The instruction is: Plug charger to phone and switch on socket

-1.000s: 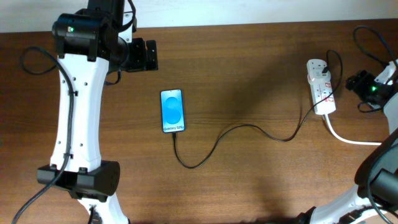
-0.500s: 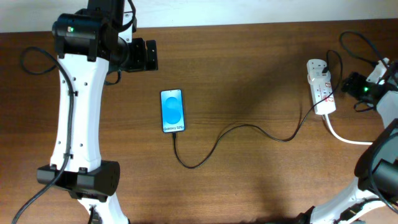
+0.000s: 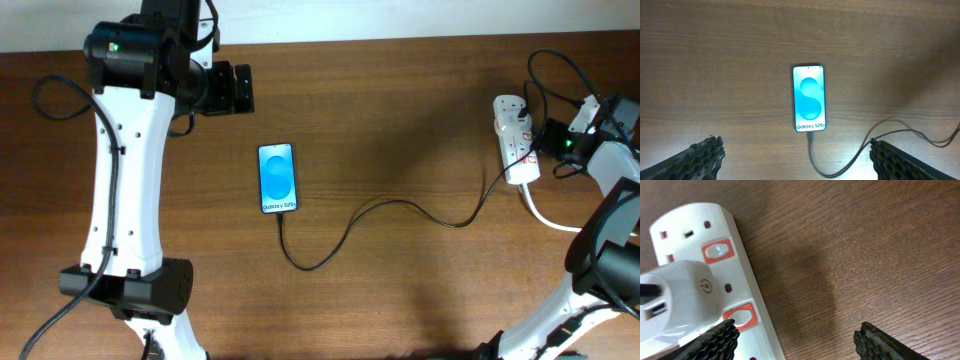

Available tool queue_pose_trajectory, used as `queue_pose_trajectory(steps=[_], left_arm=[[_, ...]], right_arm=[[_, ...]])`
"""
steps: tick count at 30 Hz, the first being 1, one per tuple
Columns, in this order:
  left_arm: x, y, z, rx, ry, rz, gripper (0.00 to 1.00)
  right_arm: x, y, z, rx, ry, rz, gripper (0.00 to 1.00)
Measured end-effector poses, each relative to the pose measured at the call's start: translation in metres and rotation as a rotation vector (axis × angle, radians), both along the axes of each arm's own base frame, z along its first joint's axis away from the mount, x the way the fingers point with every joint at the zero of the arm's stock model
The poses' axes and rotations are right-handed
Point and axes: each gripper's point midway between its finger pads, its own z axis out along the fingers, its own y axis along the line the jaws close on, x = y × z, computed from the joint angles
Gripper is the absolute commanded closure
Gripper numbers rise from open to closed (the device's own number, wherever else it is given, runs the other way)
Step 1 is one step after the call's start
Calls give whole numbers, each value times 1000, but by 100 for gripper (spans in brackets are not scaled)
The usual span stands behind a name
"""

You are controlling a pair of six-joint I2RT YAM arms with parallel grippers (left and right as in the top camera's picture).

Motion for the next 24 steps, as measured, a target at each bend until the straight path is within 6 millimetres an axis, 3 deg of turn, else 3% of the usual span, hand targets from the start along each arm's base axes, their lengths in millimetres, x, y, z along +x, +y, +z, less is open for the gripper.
queue_pose_trajectory(steps=[13,19,24], left_arm=[[0,0,0,0,0,0,1],[0,0,0,0,0,0,1],[0,0,0,0,0,0,1]], right_arm=[[7,-4,2,-18,-31,0,20],[10,2,-12,-10,-13,13,20],[11,3,-11,-13,-16,16,20]])
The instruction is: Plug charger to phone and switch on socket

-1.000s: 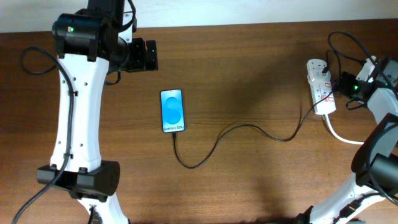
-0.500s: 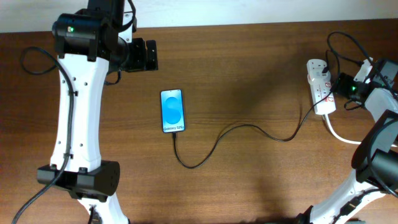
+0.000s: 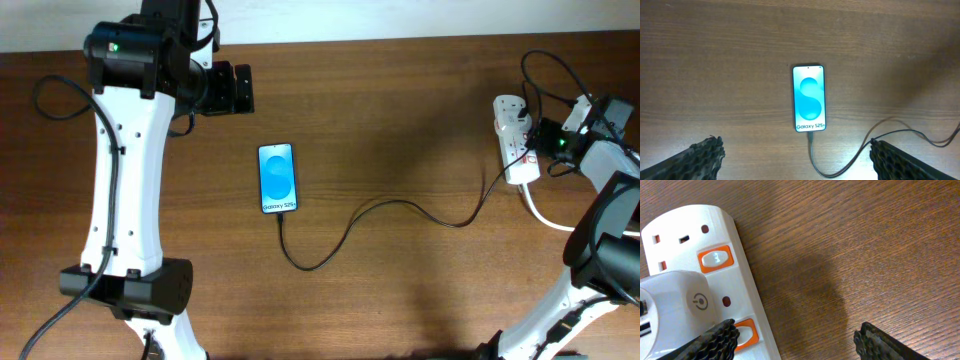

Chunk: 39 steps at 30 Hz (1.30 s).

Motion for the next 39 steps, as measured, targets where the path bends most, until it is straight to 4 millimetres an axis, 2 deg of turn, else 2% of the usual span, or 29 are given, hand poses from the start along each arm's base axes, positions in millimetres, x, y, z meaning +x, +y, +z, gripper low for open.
queue_pose_trajectory(steps=[39], left_arm=[[0,0,0,0,0,0,1]], right_arm=[[1,4,-3,9,44,-1,20]])
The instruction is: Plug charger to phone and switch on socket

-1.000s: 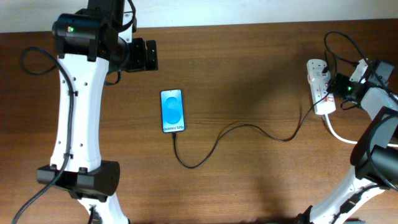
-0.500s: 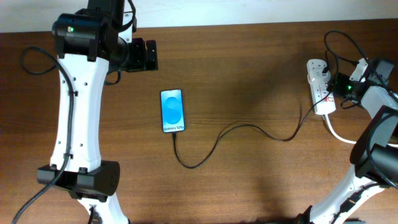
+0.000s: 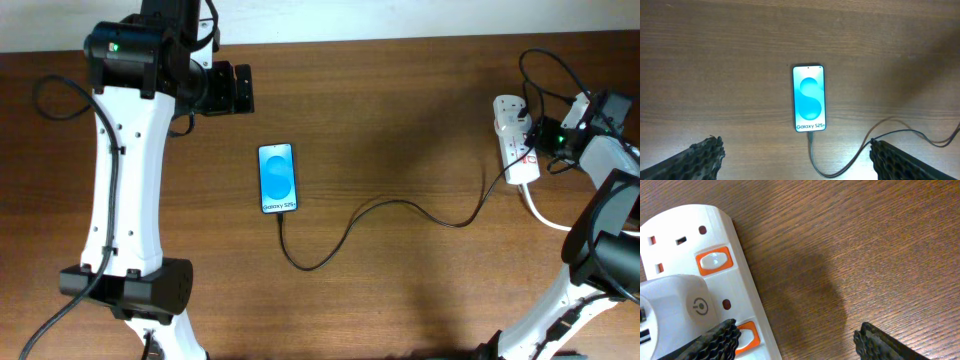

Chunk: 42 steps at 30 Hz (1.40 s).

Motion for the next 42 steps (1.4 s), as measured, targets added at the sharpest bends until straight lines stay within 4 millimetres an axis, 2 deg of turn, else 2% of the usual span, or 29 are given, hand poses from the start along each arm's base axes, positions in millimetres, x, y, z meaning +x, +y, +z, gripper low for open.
queue_pose_trajectory(steps=[30,31,33,34,42], left_arm=[[0,0,0,0,0,0,1],[0,0,0,0,0,0,1],[0,0,0,0,0,0,1],[0,0,0,0,0,0,1],[0,0,0,0,0,0,1]], right_arm=[[-7,8,-2,75,24,2,20],[-8,8,-2,75,24,2,14],[-8,7,-2,71,26,-3,9],[-9,5,-2,62,31,-8,1],[-13,-4,2,67,85,-78,2]])
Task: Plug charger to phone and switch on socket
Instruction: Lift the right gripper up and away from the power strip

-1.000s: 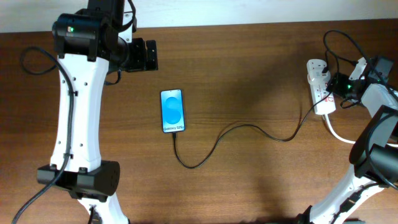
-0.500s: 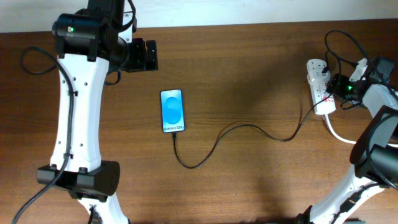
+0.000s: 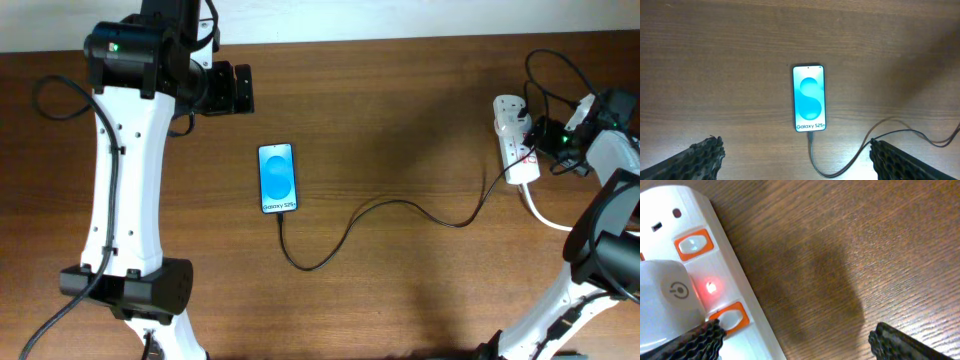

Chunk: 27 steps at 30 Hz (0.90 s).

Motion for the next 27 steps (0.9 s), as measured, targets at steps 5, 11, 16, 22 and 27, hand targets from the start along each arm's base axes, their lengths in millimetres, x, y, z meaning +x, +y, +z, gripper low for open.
queue_pose_trajectory(steps=[5,11,16,22,27], left_arm=[[0,0,0,0,0,0,1],[0,0,0,0,0,0,1],[0,0,0,0,0,0,1],[0,0,0,0,0,0,1],[0,0,0,0,0,0,1]], right_arm=[[7,-9,20,9,12,-18,2],[30,-29,92,-41,-72,-32,2],[29,-28,123,-53,-95,-32,1],[20,-8,214,-99,-249,5,2],[4,51,286,-97,-362,111,2]])
